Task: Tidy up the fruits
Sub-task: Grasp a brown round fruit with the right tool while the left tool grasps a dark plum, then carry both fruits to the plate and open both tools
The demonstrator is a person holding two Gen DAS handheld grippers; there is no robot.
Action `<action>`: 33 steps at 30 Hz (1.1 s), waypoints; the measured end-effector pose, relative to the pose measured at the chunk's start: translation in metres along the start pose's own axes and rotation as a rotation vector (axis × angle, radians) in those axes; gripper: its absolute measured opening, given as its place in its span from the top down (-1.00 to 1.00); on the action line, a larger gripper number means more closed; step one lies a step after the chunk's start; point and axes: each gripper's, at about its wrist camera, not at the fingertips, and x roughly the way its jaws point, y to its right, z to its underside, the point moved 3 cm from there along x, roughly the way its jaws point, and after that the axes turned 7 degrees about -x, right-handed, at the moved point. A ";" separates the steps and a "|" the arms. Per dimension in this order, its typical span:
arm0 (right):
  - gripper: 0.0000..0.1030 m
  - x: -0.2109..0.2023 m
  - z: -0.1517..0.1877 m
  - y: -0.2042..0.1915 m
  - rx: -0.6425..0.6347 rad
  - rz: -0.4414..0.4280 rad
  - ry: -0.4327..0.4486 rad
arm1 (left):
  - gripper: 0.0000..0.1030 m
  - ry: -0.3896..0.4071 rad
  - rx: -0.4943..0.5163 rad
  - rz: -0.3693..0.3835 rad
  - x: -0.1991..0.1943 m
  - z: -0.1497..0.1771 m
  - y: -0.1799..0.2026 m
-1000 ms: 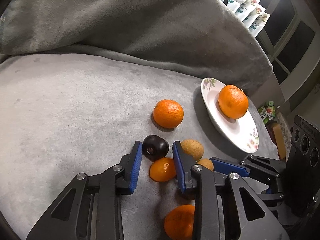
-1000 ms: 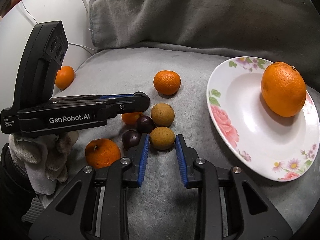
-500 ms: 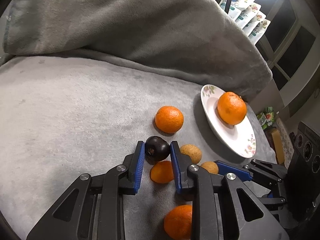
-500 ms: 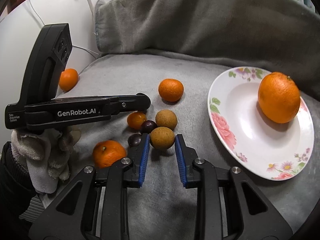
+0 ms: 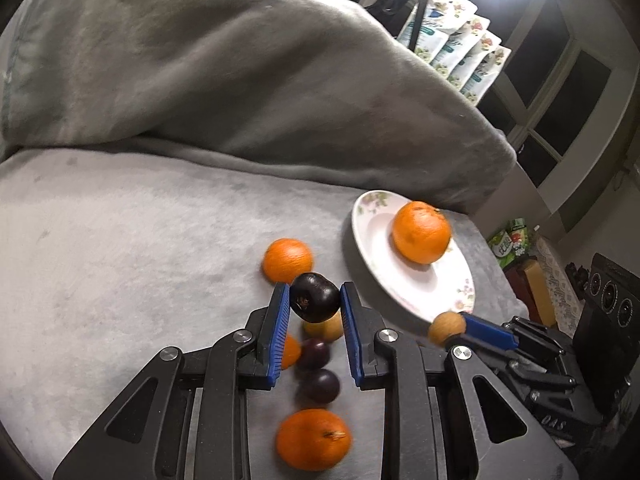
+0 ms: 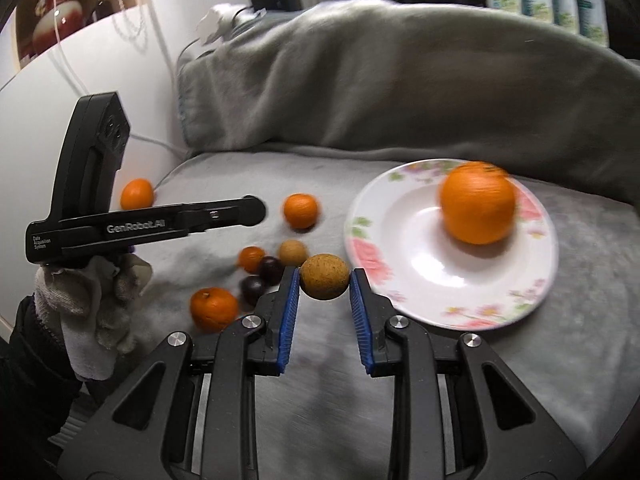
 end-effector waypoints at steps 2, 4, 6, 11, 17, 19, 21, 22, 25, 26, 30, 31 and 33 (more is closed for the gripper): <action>0.47 -0.008 0.001 0.009 0.012 0.015 0.007 | 0.53 0.001 0.009 0.007 0.002 -0.002 0.007; 0.47 -0.015 0.002 0.019 0.026 0.039 0.010 | 0.53 -0.001 0.017 0.013 0.005 -0.003 0.013; 0.47 -0.021 0.003 0.028 0.037 0.062 0.014 | 0.53 -0.006 0.030 0.019 0.009 -0.003 0.019; 0.47 -0.028 0.007 0.045 0.064 0.097 0.014 | 0.53 -0.019 0.052 0.035 0.018 -0.003 0.035; 0.47 -0.028 0.010 0.056 0.082 0.115 0.006 | 0.53 -0.030 0.073 0.044 0.026 -0.003 0.049; 0.47 -0.026 0.011 0.060 0.086 0.118 0.004 | 0.53 -0.034 0.078 0.045 0.029 -0.004 0.052; 0.47 -0.024 0.011 0.064 0.089 0.124 0.002 | 0.53 -0.037 0.084 0.045 0.031 -0.004 0.055; 0.47 -0.024 0.011 0.065 0.091 0.127 0.002 | 0.53 -0.038 0.086 0.045 0.032 -0.004 0.057; 0.47 -0.022 0.012 0.068 0.090 0.134 -0.001 | 0.53 -0.045 0.093 0.047 0.036 -0.004 0.061; 0.47 -0.021 0.012 0.068 0.089 0.135 -0.003 | 0.53 -0.049 0.095 0.051 0.037 -0.003 0.063; 0.47 -0.019 0.014 0.070 0.088 0.142 -0.005 | 0.53 -0.052 0.100 0.051 0.039 -0.003 0.067; 0.47 -0.018 0.014 0.071 0.088 0.142 -0.006 | 0.53 -0.052 0.101 0.051 0.040 -0.003 0.068; 0.47 -0.018 0.015 0.073 0.088 0.145 -0.006 | 0.53 -0.053 0.104 0.047 0.041 -0.003 0.069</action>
